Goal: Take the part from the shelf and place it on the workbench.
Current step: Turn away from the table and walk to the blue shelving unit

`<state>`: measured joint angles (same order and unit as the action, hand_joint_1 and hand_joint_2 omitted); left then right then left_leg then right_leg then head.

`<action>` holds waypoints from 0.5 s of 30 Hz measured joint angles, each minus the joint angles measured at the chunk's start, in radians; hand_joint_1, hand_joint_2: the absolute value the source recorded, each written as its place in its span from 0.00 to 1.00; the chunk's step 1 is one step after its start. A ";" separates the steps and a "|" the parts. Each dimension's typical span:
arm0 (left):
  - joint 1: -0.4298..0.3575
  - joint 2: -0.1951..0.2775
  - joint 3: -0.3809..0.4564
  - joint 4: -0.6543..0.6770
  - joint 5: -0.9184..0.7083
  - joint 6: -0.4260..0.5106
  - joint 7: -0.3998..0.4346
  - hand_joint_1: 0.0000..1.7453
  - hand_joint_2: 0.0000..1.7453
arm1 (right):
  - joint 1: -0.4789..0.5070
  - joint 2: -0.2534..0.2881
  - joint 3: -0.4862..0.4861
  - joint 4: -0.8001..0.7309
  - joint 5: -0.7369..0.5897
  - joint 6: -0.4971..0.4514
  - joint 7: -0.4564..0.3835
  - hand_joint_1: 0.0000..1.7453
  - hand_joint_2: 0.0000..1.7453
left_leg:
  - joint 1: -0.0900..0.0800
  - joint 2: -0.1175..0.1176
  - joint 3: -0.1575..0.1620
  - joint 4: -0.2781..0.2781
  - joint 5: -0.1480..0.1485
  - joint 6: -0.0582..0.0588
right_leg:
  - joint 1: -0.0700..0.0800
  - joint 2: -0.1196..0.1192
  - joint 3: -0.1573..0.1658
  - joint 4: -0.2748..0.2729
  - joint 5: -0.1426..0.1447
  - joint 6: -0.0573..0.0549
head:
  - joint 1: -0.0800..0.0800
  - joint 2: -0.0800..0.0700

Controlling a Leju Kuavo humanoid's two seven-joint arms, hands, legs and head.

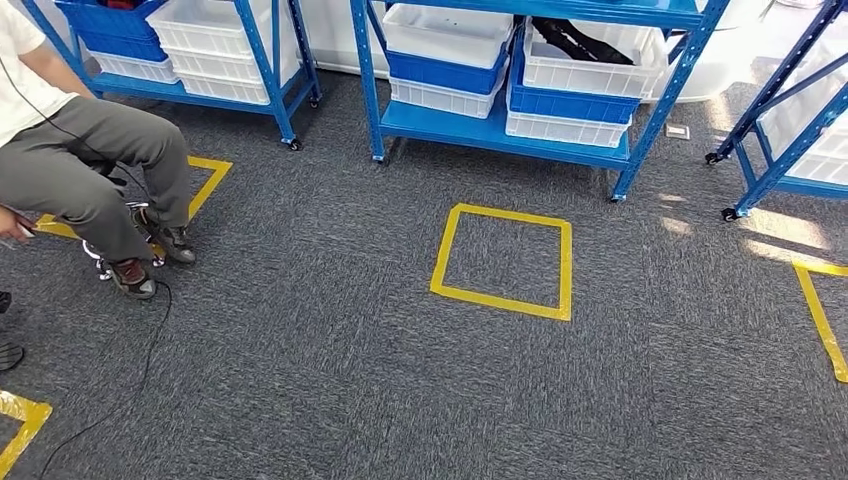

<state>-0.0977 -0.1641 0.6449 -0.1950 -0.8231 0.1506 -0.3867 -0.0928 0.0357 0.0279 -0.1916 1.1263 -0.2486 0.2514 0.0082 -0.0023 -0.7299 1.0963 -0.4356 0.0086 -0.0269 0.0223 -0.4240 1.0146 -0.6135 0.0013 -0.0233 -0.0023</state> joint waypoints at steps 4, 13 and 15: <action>0.000 0.001 0.000 0.000 -0.002 -0.001 0.001 0.00 0.00 | 0.000 0.004 -0.004 0.001 -0.002 -0.002 0.000 0.00 0.00 | -0.010 -0.006 0.043 -0.060 0.040 0.028 | 0.007 0.001 0.040 -0.010 0.010 0.038 | -0.004 0.000; 0.000 0.002 0.000 0.000 -0.001 -0.001 0.001 0.00 0.00 | 0.008 0.004 -0.008 0.002 -0.002 -0.002 -0.002 0.00 0.00 | -0.013 -0.019 0.227 -0.093 -0.078 0.056 | 0.010 -0.012 -0.220 0.168 -0.080 0.038 | 0.001 0.000; 0.000 0.002 0.000 0.000 -0.001 -0.001 0.001 0.00 0.00 | 0.008 0.004 -0.009 0.004 -0.002 -0.001 -0.002 0.00 0.00 | -0.015 -0.020 0.264 -0.093 -0.114 0.049 | 0.010 -0.021 -0.211 0.075 0.047 0.065 | 0.001 0.000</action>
<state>-0.0973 -0.1618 0.6453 -0.1946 -0.8244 0.1495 -0.3857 -0.0847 0.0395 0.0189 -0.1878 1.1247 -0.2499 0.2499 -0.0068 -0.0222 -0.4658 1.0032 -0.5498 0.0573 -0.0164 0.0010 -0.6354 1.0897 -0.5666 0.0666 -0.0223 -0.0023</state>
